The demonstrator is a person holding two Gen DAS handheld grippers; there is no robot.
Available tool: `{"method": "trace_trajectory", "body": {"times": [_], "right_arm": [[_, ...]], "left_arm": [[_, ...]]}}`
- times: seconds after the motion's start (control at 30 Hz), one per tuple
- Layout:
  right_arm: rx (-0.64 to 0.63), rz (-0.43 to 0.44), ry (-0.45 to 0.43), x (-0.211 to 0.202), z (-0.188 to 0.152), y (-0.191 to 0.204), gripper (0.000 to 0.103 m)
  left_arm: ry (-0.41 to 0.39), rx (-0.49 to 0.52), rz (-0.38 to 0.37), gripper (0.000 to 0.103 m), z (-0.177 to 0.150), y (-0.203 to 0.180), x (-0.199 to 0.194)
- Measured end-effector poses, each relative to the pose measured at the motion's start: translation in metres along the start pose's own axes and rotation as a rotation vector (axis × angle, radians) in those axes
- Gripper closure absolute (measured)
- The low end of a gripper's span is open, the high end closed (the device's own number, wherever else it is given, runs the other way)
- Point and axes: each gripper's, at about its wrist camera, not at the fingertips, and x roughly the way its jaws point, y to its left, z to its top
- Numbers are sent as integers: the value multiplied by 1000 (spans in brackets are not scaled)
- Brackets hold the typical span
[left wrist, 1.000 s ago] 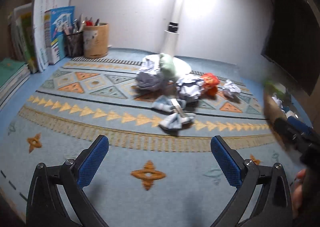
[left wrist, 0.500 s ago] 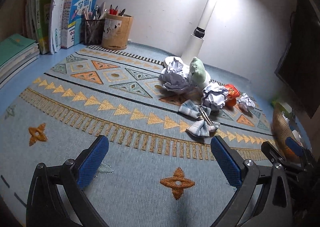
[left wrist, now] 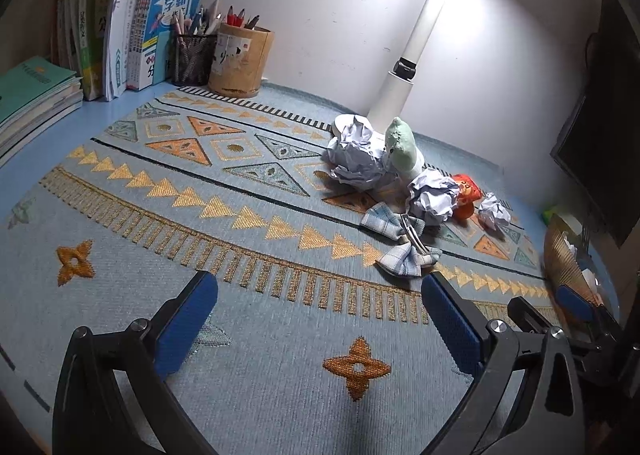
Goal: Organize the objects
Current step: 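Move both open tools back toward the checked cloth clip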
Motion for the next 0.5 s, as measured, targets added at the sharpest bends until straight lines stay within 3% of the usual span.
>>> {"method": "trace_trajectory", "body": {"times": [0.5], "right_arm": [[-5,73,10,0,-1,2,0]], "left_arm": [[-11,5,13,1,1,-1,-2]]}}
